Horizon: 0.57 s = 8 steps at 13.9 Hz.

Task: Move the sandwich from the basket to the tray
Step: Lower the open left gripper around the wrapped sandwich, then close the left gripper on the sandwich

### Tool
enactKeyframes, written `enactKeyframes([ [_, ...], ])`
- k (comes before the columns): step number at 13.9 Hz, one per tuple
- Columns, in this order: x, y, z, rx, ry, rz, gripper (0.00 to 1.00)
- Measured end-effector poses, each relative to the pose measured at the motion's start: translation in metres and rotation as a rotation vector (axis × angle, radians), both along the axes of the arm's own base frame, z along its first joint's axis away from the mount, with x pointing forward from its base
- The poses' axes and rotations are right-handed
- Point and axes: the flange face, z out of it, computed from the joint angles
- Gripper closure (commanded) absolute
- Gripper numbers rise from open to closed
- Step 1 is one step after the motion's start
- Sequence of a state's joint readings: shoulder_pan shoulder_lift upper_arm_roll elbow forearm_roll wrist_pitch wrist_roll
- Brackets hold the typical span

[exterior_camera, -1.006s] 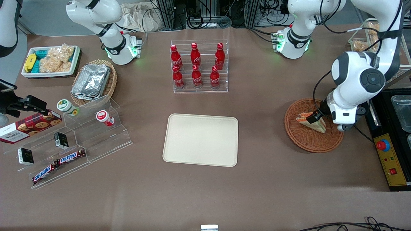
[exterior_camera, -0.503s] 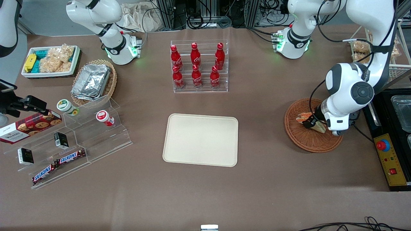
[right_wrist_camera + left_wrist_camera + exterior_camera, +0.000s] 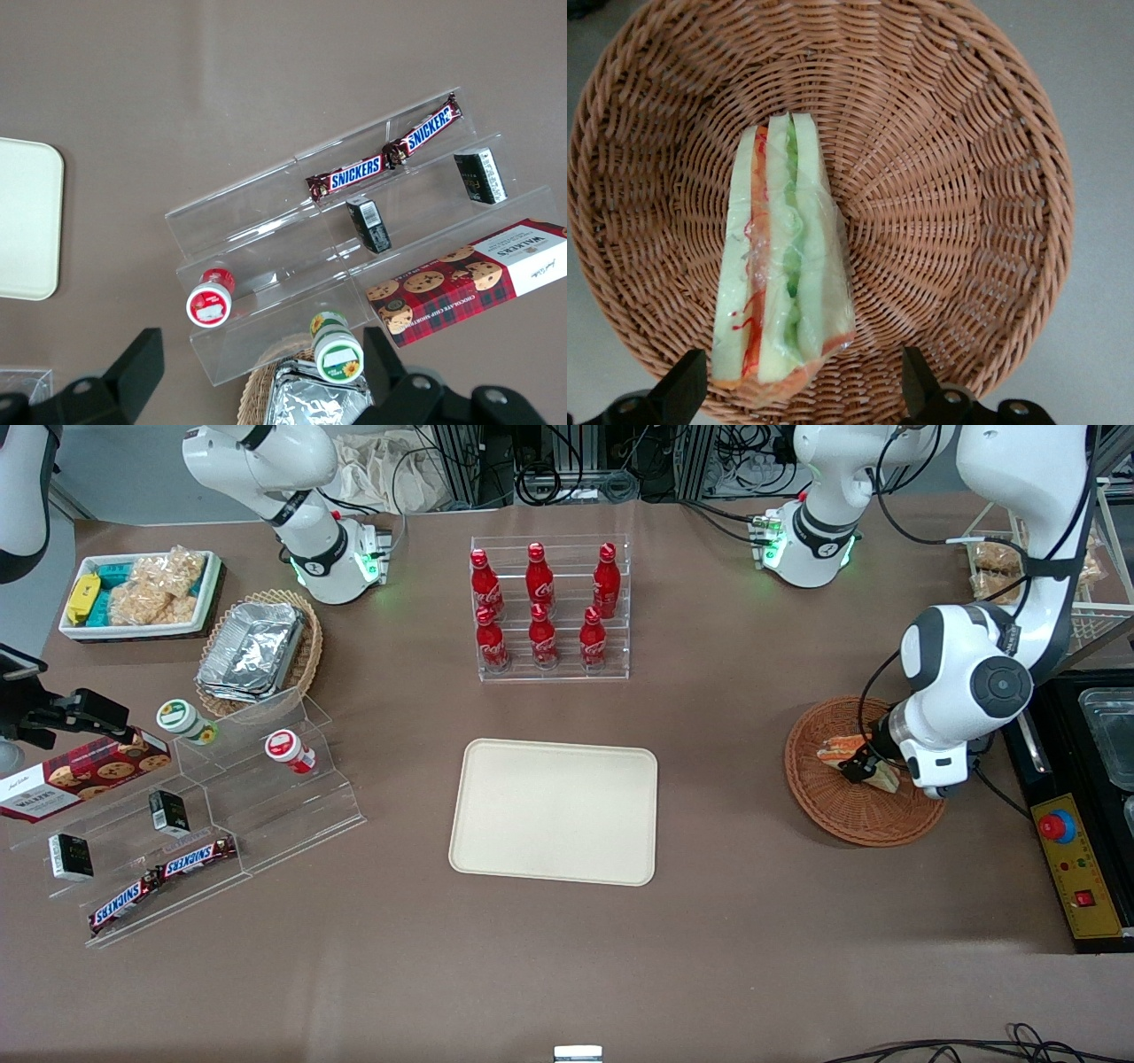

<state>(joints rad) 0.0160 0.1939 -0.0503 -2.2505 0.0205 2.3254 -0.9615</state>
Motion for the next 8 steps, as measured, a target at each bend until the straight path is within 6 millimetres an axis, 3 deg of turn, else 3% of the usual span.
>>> enactKeyframes([
  [8, -0.002, 0.013, -0.029, 0.034, 0.018, 0.071, 0.02],
])
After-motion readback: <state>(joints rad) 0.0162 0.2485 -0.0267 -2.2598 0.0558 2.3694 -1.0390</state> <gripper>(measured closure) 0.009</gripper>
